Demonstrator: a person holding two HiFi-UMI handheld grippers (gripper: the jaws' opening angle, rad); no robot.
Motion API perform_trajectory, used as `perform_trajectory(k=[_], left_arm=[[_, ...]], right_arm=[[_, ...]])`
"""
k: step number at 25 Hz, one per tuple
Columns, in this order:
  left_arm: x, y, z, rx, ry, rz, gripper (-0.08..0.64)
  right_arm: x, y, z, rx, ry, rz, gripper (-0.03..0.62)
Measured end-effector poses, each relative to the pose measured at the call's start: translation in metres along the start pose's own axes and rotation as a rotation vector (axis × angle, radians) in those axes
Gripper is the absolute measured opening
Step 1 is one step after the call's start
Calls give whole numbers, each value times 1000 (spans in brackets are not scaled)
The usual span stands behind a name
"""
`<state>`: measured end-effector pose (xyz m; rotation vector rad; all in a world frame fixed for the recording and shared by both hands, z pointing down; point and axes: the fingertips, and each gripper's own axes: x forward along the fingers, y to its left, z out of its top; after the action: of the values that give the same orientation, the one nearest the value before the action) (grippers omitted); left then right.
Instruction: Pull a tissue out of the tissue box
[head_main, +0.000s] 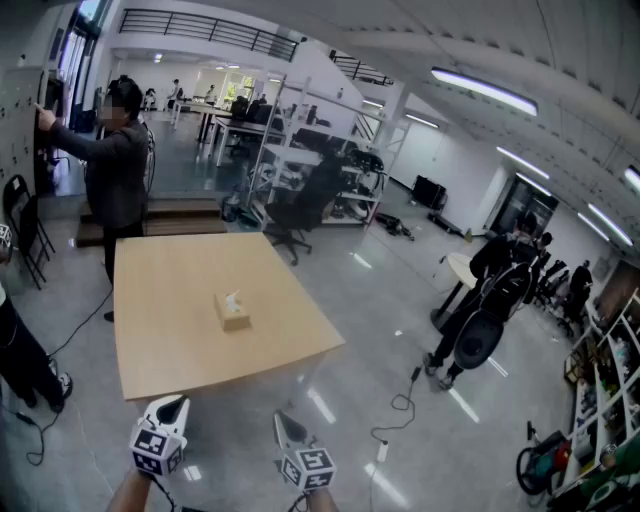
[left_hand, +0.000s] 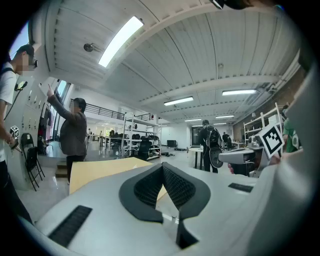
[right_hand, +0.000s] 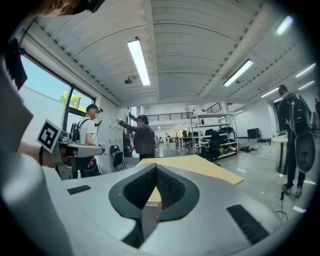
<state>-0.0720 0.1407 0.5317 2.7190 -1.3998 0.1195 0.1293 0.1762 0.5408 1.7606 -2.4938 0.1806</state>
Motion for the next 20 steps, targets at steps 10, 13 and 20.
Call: perform_trajectory(k=[10, 13, 20], left_arm=[[8, -7, -5, -12, 9, -3, 9], [13, -9, -5, -16, 9, -2, 8], [21, -21, -7, -17, 2, 9, 9]], right_arm=[[-3, -10, 1, 40, -17, 16, 11], [-2, -16, 0, 34, -11, 15, 11], [-4, -28, -1, 11, -12, 35, 11]])
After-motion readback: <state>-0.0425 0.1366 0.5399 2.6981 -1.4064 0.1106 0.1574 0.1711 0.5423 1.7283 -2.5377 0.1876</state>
